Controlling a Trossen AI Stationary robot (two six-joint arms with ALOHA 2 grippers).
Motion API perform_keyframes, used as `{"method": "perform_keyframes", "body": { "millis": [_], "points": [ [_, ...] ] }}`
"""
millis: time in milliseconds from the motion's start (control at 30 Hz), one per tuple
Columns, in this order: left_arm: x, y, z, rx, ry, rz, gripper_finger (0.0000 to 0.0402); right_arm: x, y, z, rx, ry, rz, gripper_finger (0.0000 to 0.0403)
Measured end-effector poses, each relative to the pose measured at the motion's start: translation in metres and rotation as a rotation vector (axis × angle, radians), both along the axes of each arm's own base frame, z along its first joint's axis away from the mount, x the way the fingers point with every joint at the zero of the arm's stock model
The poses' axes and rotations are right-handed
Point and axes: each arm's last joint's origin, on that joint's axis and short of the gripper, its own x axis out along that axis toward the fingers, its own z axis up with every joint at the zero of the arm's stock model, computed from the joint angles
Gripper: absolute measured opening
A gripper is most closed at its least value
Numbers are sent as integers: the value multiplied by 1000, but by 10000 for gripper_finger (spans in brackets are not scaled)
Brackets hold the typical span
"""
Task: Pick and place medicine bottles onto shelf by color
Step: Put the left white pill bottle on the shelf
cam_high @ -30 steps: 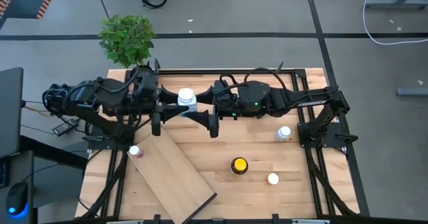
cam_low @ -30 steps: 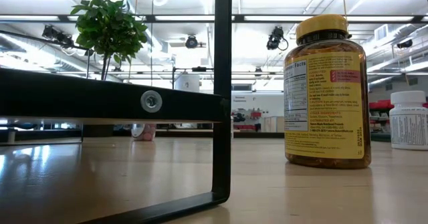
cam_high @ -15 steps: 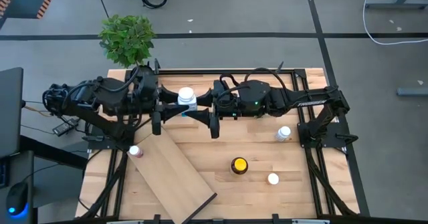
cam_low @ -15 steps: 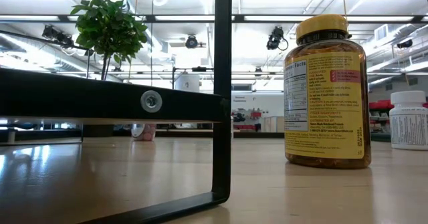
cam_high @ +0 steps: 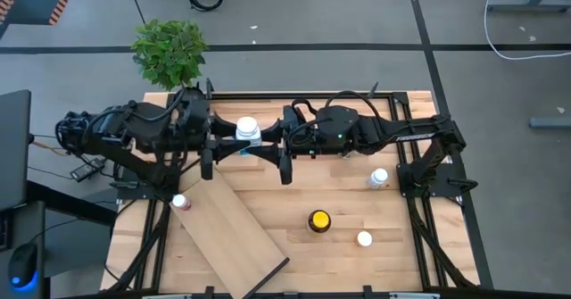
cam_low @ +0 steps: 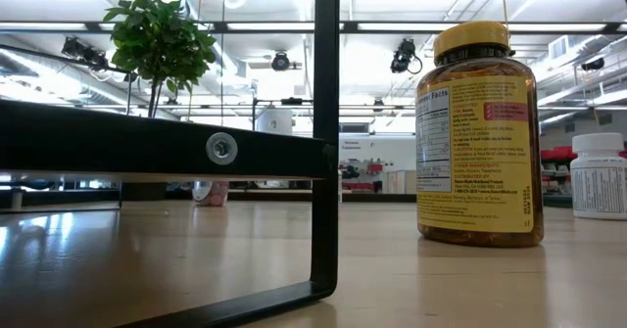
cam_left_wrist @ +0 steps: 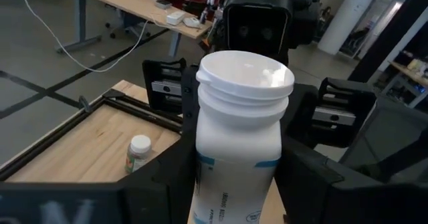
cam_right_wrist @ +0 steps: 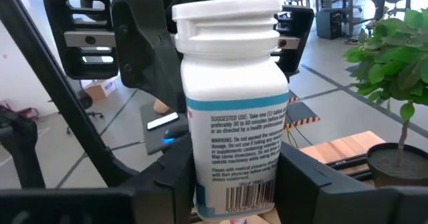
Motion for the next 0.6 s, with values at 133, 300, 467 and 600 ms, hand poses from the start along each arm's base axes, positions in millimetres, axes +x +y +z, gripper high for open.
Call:
{"method": "perform_keyframes", "body": {
  "millis": [133, 300, 467, 600],
  "points": [
    [-6, 1, -1, 12, 27, -52, 181, 1, -1, -2, -11, 17, -1, 159],
    [-16, 1, 0, 70, 43, -149, 181, 0, 0, -3, -19, 27, 5, 159],
    [-25, 2, -1, 84, 82, -207, 181, -1, -2, -3, -18, 42, -13, 159],
    [-31, 5, -1, 134, 87, -187, 185, -2, -2, -11, -28, 121, -11, 159]
  ]
}}
